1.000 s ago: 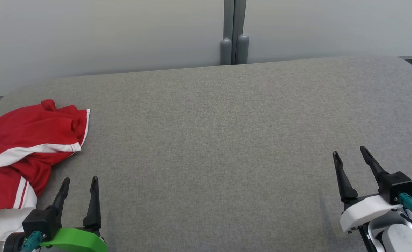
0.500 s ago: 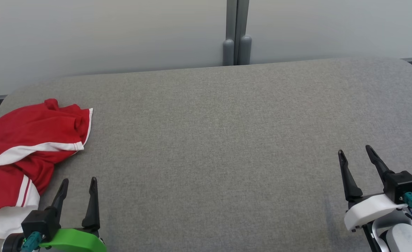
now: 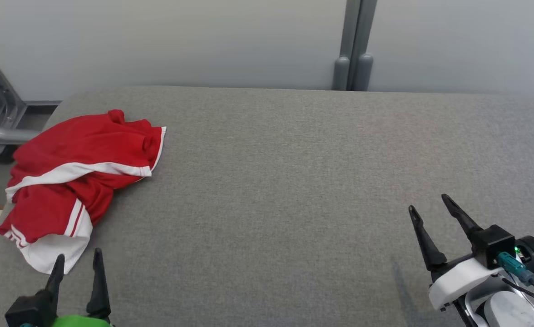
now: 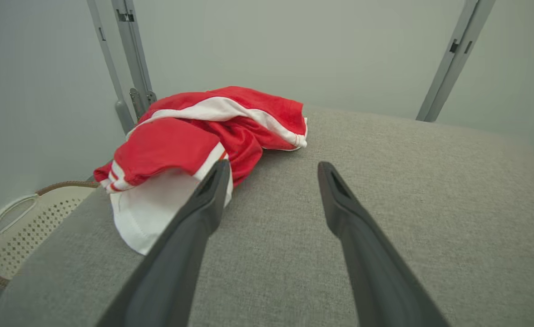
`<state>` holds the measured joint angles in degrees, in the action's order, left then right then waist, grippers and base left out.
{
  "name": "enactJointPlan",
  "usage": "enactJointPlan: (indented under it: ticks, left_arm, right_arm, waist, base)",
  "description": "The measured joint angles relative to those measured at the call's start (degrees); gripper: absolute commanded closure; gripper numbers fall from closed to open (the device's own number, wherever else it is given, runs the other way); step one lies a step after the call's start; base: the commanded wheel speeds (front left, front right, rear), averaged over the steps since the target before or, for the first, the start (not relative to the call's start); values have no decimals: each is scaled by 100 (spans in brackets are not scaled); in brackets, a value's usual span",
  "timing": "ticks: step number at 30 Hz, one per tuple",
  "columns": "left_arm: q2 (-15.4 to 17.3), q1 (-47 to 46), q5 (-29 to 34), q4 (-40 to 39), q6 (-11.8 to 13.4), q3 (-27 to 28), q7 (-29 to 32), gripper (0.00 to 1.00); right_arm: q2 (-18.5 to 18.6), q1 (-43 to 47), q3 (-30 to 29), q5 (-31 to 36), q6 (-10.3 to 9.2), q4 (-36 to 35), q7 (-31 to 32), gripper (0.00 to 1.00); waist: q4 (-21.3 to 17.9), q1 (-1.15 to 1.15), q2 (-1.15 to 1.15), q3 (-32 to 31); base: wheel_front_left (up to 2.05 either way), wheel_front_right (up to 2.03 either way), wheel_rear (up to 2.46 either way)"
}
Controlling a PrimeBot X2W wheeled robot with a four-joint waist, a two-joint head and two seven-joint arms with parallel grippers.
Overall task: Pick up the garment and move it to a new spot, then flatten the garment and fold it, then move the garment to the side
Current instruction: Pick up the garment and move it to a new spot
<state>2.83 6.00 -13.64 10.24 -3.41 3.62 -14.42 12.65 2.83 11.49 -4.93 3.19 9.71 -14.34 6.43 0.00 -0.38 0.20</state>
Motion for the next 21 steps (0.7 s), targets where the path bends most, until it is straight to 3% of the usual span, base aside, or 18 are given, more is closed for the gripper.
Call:
enactJointPlan:
  ticks: [3, 9, 21]
  left_arm:
    - [0, 242, 0, -44, 93, 187, 0, 0]
    - [0, 343, -15, -167, 123, 381, 0, 0]
    - [1, 342, -48, -146, -70, 446, 0, 0]
  right_arm:
    - [-12, -152, 196, 105, 131, 59, 0, 0]
    - [-71, -231, 287, 136, 153, 192, -2, 0]
    - [-208, -25, 130, 102, 102, 208, -9, 0]
  waist:
    - [213, 0, 0, -33]
    - [652, 0, 0, -122]
    - [1403, 0, 0, -305]
  base:
    - [0, 0, 0]
    - [0, 0, 0]
    - [0, 0, 0]
